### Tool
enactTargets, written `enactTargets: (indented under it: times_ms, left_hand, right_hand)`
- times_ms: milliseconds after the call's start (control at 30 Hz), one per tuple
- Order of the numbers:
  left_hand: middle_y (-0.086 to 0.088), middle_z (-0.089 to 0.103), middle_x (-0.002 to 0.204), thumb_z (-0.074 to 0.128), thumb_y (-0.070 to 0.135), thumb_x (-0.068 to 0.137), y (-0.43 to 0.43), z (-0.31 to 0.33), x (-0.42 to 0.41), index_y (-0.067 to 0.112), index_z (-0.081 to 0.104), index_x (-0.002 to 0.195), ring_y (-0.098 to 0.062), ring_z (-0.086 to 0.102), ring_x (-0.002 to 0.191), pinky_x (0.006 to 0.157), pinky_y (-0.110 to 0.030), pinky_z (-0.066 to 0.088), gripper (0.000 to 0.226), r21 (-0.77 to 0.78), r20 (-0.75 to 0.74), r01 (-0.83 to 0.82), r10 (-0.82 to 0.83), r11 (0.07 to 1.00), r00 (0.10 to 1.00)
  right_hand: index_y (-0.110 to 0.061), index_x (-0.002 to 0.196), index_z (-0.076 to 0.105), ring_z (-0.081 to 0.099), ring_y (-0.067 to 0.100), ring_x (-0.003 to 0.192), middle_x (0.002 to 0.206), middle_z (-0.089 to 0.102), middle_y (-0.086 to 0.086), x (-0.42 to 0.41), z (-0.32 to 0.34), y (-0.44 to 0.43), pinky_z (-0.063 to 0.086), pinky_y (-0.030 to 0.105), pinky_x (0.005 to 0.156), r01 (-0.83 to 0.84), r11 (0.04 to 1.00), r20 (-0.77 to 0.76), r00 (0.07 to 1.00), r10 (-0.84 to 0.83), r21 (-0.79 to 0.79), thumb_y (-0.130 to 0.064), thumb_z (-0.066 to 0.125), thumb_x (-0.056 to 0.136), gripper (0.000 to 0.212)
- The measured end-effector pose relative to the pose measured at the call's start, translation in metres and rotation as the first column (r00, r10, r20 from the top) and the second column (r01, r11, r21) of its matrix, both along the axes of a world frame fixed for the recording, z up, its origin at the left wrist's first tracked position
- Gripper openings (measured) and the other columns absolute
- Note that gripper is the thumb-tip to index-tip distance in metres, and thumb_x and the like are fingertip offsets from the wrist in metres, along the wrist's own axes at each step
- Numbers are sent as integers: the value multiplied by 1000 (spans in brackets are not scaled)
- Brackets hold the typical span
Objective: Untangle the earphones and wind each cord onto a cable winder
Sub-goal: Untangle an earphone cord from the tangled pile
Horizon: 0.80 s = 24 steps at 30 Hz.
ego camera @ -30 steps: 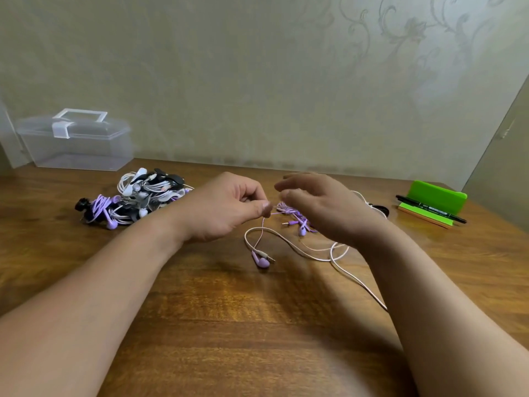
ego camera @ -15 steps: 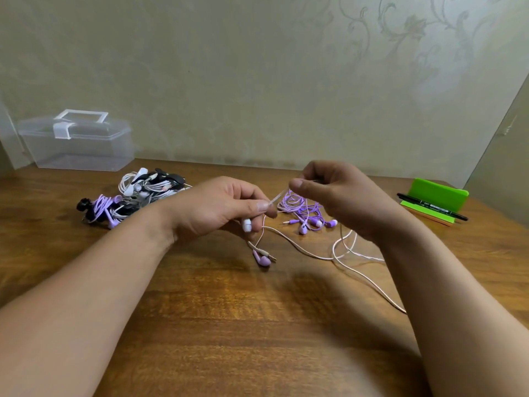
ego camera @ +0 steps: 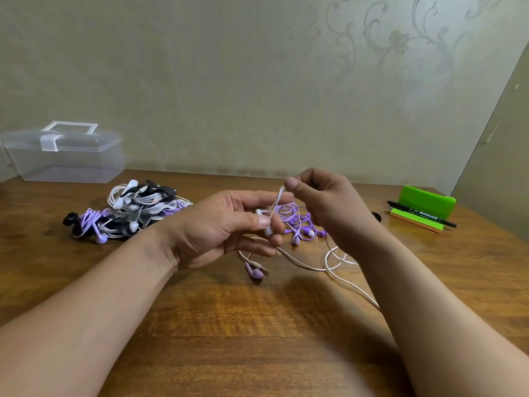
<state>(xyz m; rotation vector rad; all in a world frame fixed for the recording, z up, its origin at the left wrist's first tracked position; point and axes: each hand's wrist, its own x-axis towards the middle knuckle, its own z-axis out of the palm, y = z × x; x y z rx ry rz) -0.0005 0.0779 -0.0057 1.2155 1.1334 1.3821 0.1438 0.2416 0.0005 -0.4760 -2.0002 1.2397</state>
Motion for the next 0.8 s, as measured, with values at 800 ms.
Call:
enactTargets:
  times_ms: [800]
  left_hand:
    - [-5,67,138,43,-7,102,10,0,-9,16,52,147,-9,54,72,69,-21,54,51,107,91,-227,218,968,972]
  right_hand:
    - [-23,100,77,52,7,63,74,65,6,-10,-14,-17,43,28,60,-95,985,223,973,62,144,-31,60,106,20]
